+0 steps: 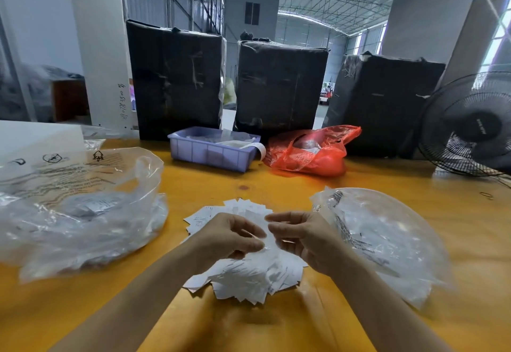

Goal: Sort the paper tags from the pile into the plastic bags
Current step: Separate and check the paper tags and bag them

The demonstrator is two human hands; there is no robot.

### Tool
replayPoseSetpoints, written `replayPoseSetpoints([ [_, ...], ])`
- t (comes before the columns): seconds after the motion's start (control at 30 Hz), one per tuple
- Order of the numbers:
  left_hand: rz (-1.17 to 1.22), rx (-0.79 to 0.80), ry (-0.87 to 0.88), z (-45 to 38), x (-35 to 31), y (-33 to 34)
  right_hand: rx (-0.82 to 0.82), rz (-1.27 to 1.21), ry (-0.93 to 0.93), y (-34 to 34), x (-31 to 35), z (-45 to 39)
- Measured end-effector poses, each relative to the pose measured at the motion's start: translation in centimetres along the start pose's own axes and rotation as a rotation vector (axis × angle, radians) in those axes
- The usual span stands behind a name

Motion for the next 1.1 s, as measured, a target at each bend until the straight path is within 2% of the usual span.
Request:
replayPoseSetpoints([
  [0.17, 0.145, 0.046, -0.012, 0.3, 0.0, 0.7, -0.018, -0.06, -0.057, 0.6, -0.5, -0.4],
  [0.37, 0.132, -0.033, -0.015, 0.0, 0.4, 0.4, -0.018, -0.097, -0.101, 1.3, -0.7, -0.2],
  [0.47, 0.143, -0.146, -0.01, -0.4, 0.4, -0.7, -0.121, -0.121, -0.138, 0.8, -0.6, -0.5],
  [0.53, 0.177, -0.272, 0.005, -0.8, 0.4, -2.0, -0.26, 0.058, -0.255, -0.3, -0.1, -0.6],
  [0.63, 0.277, -0.42, -0.005, -1.1, 0.7, -4.2, -0.381, 0.676, -0.535, -1.2, 0.5, -0.4],
  [0.7, 0.339, -0.457, -0.019, -1.2, 0.9, -4.9, -0.288, 0.876, -0.597, -0.4, -0.1, -0.5],
  [0.83, 0.441, -0.433, -0.053, -1.4, 1.1, -4.5, 0.015, 1.285, -0.629, 2.4, -3.4, -1.5],
  [0.9, 0.455, -0.407, -0.061, -1.4, 1.1, -4.1, 0.061, 1.363, -0.555, 2.8, -4.5, -1.9],
  [0.97, 0.465, -0.395, -0.067, -1.4, 1.2, -3.8, 0.069, 1.321, -0.531, 2.8, -4.5, -2.0],
  [1.1, 0.472, -0.378, -0.074, -1.3, 1.3, -3.8, -0.062, 1.168, -0.782, 2.6, -2.6, -0.8],
])
Point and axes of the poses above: each hand's wrist, its own z-axis away from the middle knuckle, its own y-axis out of the palm, x = y × z, the point moved 5 cm from there along -z, towards the middle knuckle, and after that the axes turned 9 degrees about -x, right-handed, at the moved point
